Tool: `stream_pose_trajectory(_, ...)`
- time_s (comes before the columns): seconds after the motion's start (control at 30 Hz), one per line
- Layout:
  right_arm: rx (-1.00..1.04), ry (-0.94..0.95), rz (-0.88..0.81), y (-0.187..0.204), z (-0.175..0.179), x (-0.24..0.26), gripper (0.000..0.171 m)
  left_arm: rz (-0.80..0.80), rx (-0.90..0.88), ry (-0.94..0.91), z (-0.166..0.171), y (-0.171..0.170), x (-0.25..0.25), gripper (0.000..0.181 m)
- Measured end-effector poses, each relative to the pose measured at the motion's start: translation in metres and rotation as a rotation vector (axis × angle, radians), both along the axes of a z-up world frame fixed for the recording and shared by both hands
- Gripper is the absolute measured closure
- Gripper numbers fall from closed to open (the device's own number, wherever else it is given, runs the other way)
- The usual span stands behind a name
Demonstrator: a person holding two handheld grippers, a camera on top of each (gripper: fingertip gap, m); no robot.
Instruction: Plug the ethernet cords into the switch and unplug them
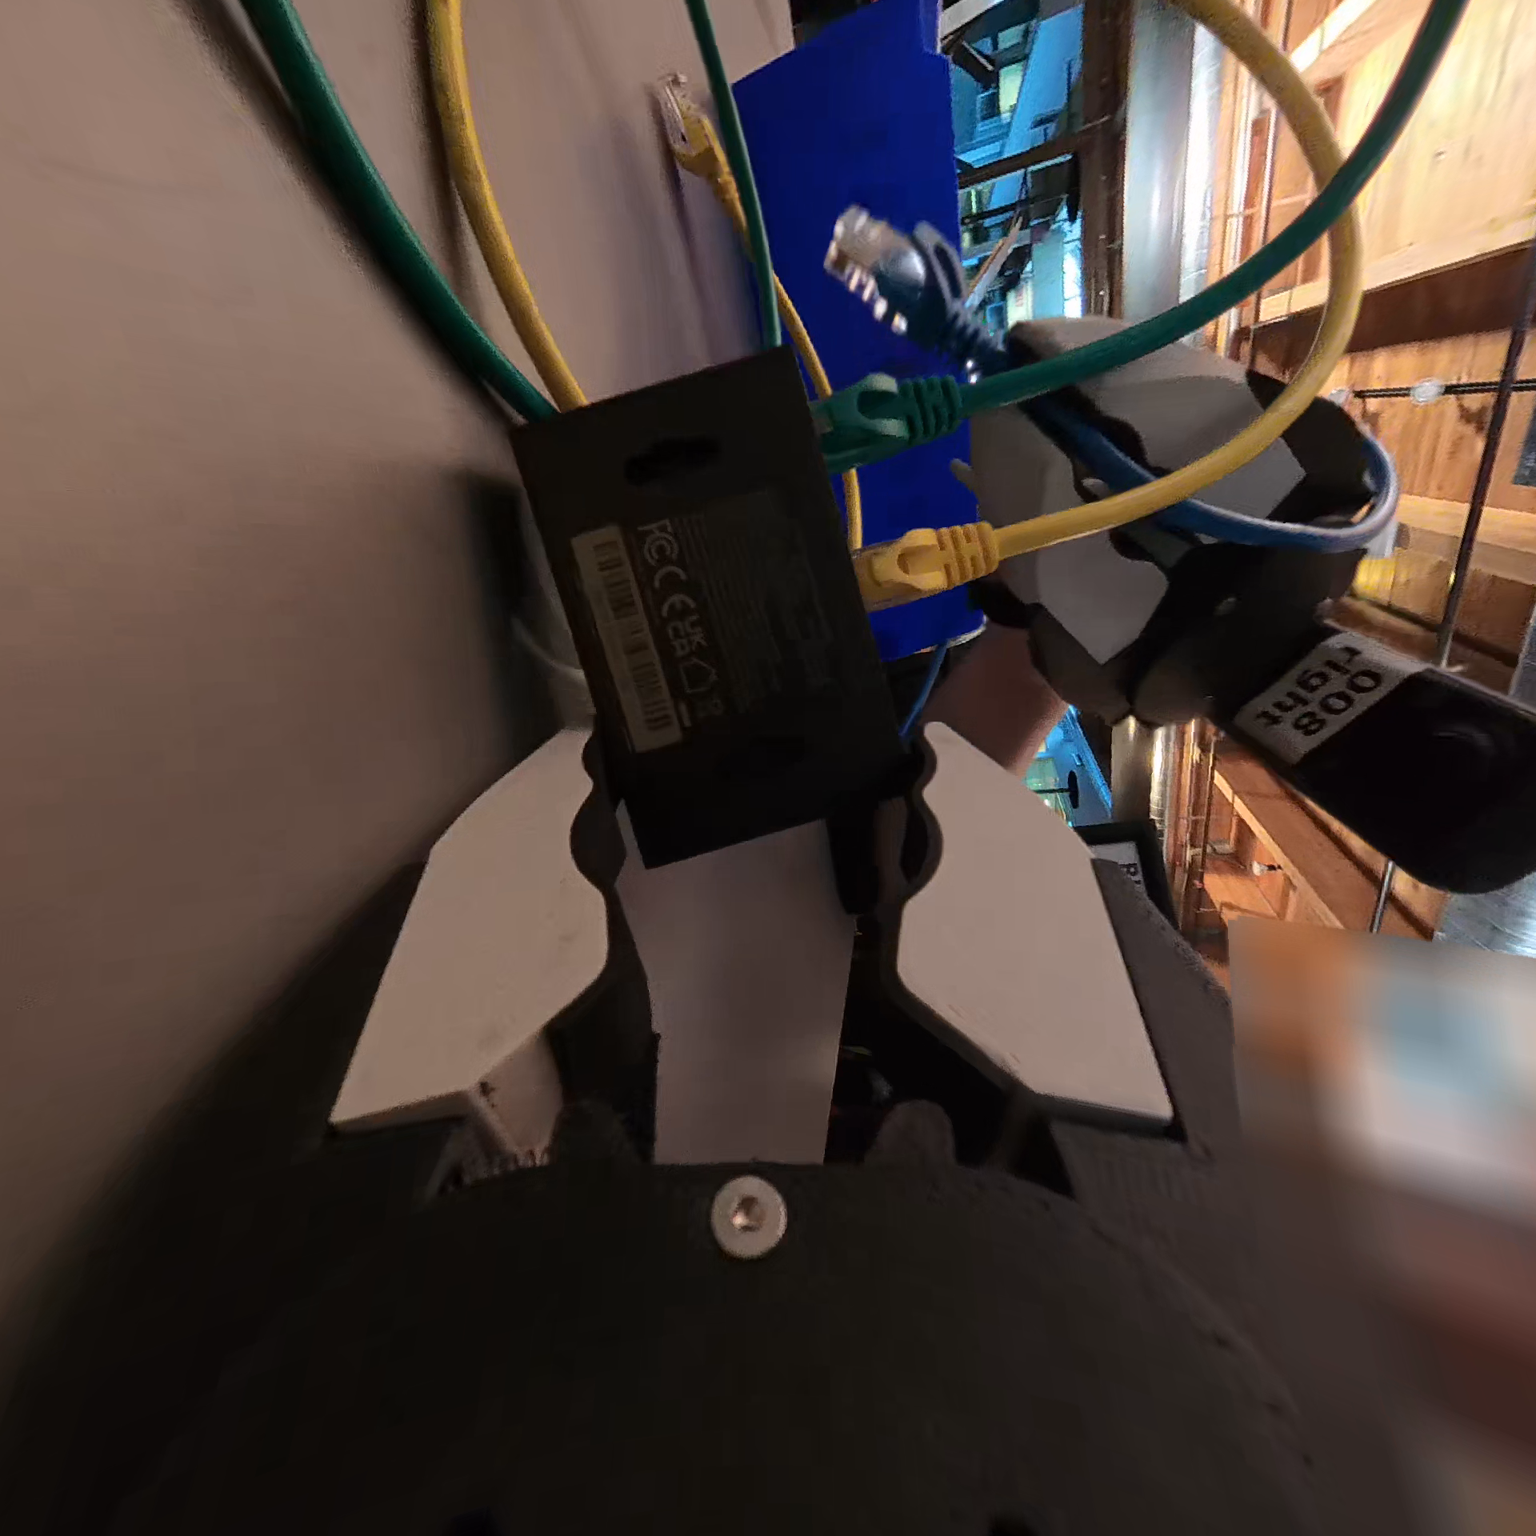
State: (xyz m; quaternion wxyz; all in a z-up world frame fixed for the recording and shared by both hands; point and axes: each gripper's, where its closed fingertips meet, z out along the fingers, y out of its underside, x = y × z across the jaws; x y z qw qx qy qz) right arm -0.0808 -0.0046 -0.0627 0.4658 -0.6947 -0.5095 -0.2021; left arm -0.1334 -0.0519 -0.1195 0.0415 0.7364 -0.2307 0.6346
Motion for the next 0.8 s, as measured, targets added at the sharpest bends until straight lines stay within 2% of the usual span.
stream_pose_trajectory(0.03, 0.044, 0.015, 0.014, 0.002, 0.002, -0.003, 0.166, -0.007, 0.008, -0.007, 0.0, -0.001, -0.001, 0.116)
stream_pose_trajectory(0.17, 0.163, 0.019, 0.048, 0.007, 0.003, -0.007, 0.165, -0.04, 0.079, 0.003, -0.002, -0.004, -0.003, 0.114)
stream_pose_trajectory(0.37, 0.163, 0.072, 0.045, 0.007, -0.001, -0.004, 0.165, -0.047, 0.271, 0.08, -0.006, -0.002, -0.007, 0.113)
stream_pose_trajectory(0.5, 0.153, 0.095, 0.034, 0.007, -0.001, -0.003, 0.166, -0.037, 0.5, 0.173, -0.01, 0.003, -0.012, 0.099)
stream_pose_trajectory(0.63, 0.144, 0.102, 0.029, 0.007, 0.0, -0.004, 0.166, -0.035, 0.828, 0.328, -0.021, 0.008, -0.021, 0.074)
stream_pose_trajectory(0.73, 0.137, 0.114, 0.038, 0.006, 0.002, -0.009, 0.165, 0.013, 1.085, 0.449, -0.025, 0.023, -0.026, 0.078)
stream_pose_trajectory(0.8, 0.132, 0.118, 0.041, 0.005, 0.003, -0.012, 0.165, 0.035, 1.187, 0.51, -0.026, 0.034, -0.026, 0.086)
